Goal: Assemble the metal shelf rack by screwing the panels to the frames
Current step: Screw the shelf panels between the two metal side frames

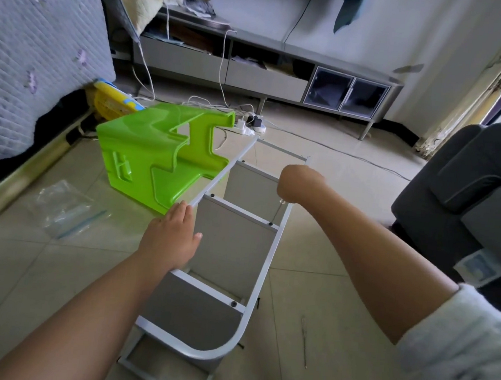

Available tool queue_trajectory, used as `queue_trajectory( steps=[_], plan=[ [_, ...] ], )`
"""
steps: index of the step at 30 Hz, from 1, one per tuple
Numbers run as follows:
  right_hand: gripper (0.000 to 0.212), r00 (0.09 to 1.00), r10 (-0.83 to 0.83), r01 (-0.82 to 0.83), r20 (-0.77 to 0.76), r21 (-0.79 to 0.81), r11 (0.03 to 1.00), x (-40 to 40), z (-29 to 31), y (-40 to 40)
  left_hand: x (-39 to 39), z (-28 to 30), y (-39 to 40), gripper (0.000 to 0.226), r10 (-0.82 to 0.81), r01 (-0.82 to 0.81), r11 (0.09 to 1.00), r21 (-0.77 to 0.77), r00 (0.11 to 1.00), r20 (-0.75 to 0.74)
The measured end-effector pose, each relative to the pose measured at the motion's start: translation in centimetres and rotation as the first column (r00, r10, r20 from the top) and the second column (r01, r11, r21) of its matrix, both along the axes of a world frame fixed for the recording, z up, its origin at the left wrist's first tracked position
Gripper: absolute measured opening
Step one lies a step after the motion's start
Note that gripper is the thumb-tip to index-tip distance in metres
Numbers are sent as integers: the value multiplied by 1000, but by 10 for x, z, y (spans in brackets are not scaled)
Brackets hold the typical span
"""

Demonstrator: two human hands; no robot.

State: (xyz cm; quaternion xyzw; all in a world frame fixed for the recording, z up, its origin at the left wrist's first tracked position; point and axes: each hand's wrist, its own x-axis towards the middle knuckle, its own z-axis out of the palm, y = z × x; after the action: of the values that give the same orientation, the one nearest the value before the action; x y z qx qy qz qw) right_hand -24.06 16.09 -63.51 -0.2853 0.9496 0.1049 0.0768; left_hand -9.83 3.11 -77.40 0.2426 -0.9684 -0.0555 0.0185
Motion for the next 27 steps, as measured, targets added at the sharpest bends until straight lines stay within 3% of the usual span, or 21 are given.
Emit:
queue_trajectory(
  steps=[5,8,10,12,15,18,20,22,25,27],
  plan=[
    [26,964,262,-264,42,51,963,6,13,14,-1,2,0,64,2,-2,999,34,1000,18],
    [17,956,292,-293,29,57,954,5,7,16,-2,1,0,65,4,-4,1000,16,1000,10],
    [18,975,222,-223,15,37,974,6,6,14,-1,0,0,65,1,-1,1000,1,1000,9],
    [29,997,50,-47,51,-55,997,2,6,13,-1,0,1,64,2,-2,1000,-8,1000,2],
    [27,935,-208,259,288,-153,954,-3,5,12,1,3,4,64,11,-11,1000,-6,1000,-1],
    [26,860,-255,342,442,-129,931,-5,5,18,1,4,4,64,11,-11,1000,-5,1000,1],
    [26,906,-181,267,383,-184,946,-5,9,22,1,5,5,64,9,-9,1000,-2,1000,4],
    [28,981,1,53,194,-271,961,0,15,21,1,7,5,64,3,-3,1000,14,1000,-2],
    [22,975,217,-163,53,-494,854,17,11,12,2,8,5,63,-4,4,999,42,1000,-14],
    [23,957,291,-254,-16,-537,804,26,-4,-1,4,6,5,64,3,-2,999,47,1000,-23]
  ],
)
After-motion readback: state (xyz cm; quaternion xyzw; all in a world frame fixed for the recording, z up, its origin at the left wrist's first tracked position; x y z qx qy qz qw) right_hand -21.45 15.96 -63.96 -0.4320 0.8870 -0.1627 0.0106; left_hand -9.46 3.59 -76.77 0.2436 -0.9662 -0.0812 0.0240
